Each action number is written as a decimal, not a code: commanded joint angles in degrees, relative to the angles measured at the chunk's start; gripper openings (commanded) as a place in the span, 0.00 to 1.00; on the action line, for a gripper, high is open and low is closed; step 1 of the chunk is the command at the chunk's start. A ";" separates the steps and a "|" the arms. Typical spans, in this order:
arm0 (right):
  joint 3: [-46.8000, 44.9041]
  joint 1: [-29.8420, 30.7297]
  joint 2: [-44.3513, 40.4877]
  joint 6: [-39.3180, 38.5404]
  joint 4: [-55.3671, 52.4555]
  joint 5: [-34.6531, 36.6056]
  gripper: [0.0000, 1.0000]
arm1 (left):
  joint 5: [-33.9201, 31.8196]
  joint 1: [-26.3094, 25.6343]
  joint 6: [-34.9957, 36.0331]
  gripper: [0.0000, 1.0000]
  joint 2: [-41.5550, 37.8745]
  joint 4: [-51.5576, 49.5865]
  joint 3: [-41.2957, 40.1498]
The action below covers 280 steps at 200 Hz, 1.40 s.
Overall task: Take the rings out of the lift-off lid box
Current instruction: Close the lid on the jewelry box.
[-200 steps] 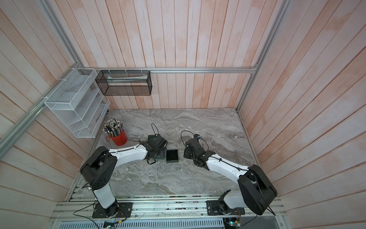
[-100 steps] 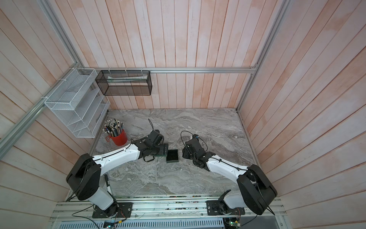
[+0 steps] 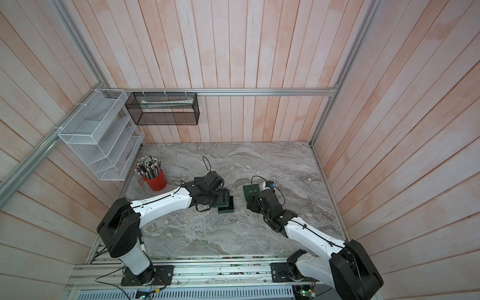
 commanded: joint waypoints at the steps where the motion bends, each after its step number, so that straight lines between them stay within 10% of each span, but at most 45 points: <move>1: -1.42 -1.44 -3.00 -1.85 0.67 2.27 0.82 | -1.65 -1.24 -2.23 0.86 2.38 -2.72 2.82; 280: -3.50 -5.61 -4.39 -5.90 0.77 -3.62 0.82 | -12.04 -6.10 -13.30 0.85 12.76 -15.31 14.54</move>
